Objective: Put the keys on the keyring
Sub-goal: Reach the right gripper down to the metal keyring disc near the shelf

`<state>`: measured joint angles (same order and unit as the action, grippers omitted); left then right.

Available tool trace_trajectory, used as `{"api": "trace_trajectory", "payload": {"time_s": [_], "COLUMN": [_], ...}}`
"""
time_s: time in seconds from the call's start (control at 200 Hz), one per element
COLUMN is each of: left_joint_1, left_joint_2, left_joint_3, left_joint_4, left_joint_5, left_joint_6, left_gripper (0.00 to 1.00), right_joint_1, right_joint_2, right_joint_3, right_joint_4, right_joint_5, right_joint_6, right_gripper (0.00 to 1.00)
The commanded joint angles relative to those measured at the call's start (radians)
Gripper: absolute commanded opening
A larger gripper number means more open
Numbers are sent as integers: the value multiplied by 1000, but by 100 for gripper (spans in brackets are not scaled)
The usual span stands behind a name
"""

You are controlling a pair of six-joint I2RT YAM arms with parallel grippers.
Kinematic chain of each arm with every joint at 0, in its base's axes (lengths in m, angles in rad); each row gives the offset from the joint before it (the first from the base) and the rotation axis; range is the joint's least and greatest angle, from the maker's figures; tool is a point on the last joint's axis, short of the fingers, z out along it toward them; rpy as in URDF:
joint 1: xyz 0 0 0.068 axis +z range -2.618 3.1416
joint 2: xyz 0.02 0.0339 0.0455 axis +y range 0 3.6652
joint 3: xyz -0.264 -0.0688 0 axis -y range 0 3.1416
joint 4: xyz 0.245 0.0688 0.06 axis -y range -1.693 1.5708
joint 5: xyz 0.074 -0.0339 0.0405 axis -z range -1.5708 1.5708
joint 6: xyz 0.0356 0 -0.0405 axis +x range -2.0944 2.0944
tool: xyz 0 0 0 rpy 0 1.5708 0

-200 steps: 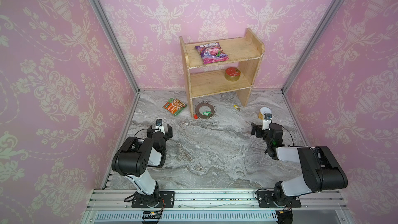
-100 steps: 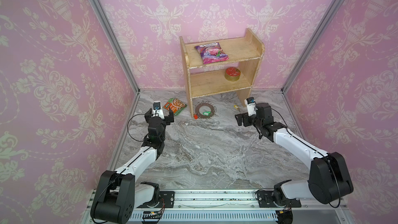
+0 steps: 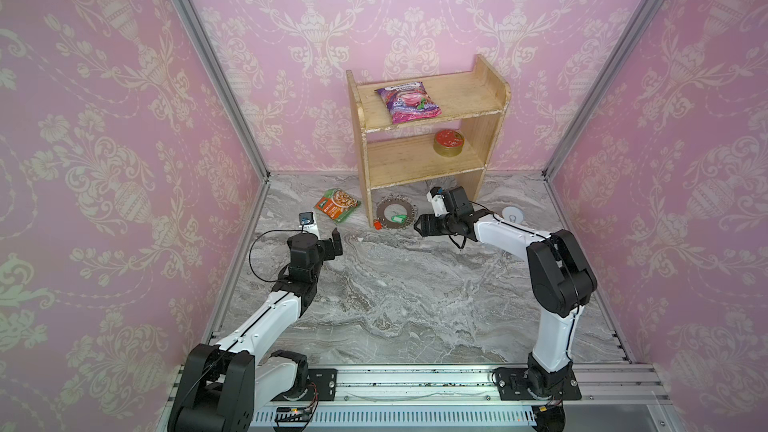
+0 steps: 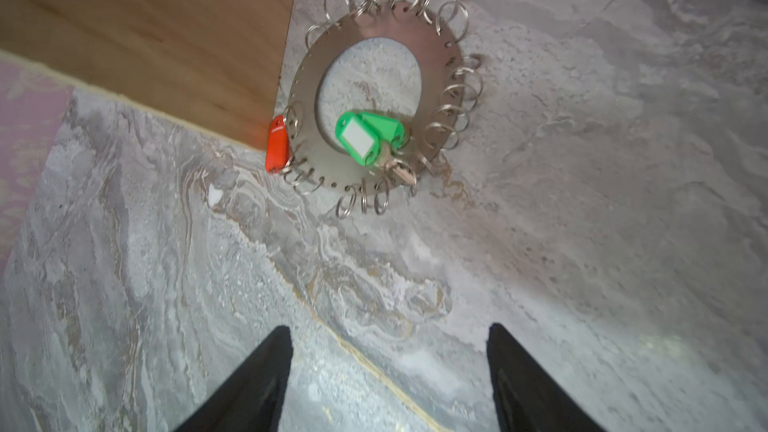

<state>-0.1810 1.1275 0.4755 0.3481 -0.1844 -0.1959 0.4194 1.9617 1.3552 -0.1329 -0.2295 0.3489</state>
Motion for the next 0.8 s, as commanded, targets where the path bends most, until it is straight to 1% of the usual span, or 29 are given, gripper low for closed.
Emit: {"api": "trace_trajectory", "payload": {"time_s": [0.0,0.09,0.13,0.24,0.34,0.465,0.796], "left_joint_1": [-7,-6,-6,-6,-7,-7,-6], "left_joint_2": [-11,-8,-8,-11,-17,-15,-15], "left_joint_3": [-2,-1,-3,-8,-10,-13,-13], "left_joint_4": [-25,-22,-20,-14,-14,-8,-12], "left_joint_5": [27,28,31,35,39,43,47], "left_joint_6": [-18,-10,-10,-8,-5,-7,-8], "left_gripper": [99,99,99,99,99,99,99], "right_joint_1": [14,33,41,82,109,116,117], "right_joint_2": [70,106,117,141,156,198,346], "right_joint_3": [77,85,86,111,124,186,426], "right_joint_4": [22,84,117,143,179,158,-11], "right_joint_5": [85,121,121,161,172,166,137], "right_joint_6": [149,196,202,158,128,109,55], "right_gripper": [74,74,74,74,74,74,73]}}
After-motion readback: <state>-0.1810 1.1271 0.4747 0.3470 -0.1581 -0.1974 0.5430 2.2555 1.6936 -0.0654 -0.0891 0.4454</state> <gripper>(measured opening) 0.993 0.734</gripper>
